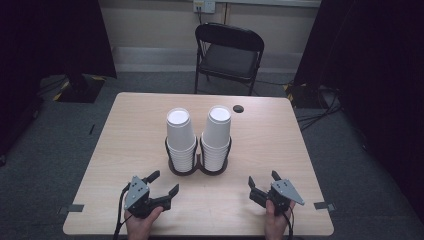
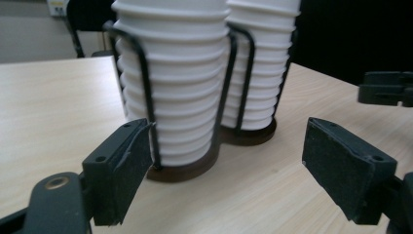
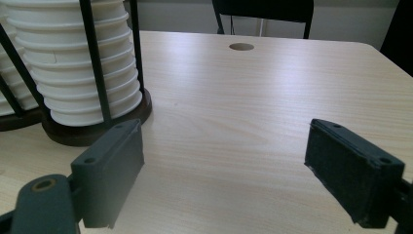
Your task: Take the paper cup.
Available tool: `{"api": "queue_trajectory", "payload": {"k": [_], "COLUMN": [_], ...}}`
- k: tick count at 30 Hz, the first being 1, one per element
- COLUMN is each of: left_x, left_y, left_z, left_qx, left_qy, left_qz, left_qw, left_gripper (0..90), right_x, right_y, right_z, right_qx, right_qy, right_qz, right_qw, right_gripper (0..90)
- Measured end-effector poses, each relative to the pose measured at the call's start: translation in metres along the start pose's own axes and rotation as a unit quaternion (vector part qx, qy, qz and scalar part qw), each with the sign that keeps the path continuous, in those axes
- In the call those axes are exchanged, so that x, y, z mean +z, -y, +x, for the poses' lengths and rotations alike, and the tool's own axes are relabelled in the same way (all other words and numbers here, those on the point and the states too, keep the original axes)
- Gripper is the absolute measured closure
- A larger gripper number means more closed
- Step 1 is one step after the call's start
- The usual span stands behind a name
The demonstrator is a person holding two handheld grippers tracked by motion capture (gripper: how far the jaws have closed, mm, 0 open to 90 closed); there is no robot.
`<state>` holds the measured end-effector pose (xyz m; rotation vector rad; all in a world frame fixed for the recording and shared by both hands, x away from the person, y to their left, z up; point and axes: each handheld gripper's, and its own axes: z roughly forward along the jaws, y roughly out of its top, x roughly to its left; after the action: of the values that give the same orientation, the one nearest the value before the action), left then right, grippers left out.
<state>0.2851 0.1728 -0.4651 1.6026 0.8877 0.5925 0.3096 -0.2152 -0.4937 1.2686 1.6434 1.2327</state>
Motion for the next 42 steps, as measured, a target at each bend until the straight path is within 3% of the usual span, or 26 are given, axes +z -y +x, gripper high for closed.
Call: {"api": "queue_trajectory", "payload": {"k": [5,9,16,29,40,42], "left_x": [0.005,0.008,0.013,0.024,0.035,0.037], "left_y": [-0.016,-0.026,-0.037,-0.069,-0.084,-0.09], "left_z": [-0.01,-0.019,-0.034,-0.045,-0.048,-0.049], "left_qx": [0.02,0.03,0.048,0.067,0.072,0.082], "left_qy": [0.018,0.015,0.031,0.06,0.082,0.082], "left_qz": [-0.005,-0.004,-0.008,-0.025,-0.023,-0.022], "left_qw": [0.9996,0.9994,0.9983,0.9957,0.9938,0.993], "left_gripper": [19.4,22.1,24.1,24.7,24.7,24.8], "right_x": [-0.001,0.0,0.0,0.0,0.001,0.0], "right_y": [0.0,0.0,0.0,0.0,0.0,0.0], "right_z": [0.0,0.0,0.0,0.0,0.0,0.0], "right_qx": [-0.001,-0.003,-0.003,-0.004,-0.004,-0.001], "right_qy": [-0.001,-0.003,-0.001,-0.004,-0.005,-0.002], "right_qz": [-0.004,0.0,-0.001,0.003,0.003,0.001], "right_qw": [1.0,1.0,1.0,1.0,1.0,1.0], "right_gripper": [13.8,13.8,14.0,14.1,14.1,13.5]}}
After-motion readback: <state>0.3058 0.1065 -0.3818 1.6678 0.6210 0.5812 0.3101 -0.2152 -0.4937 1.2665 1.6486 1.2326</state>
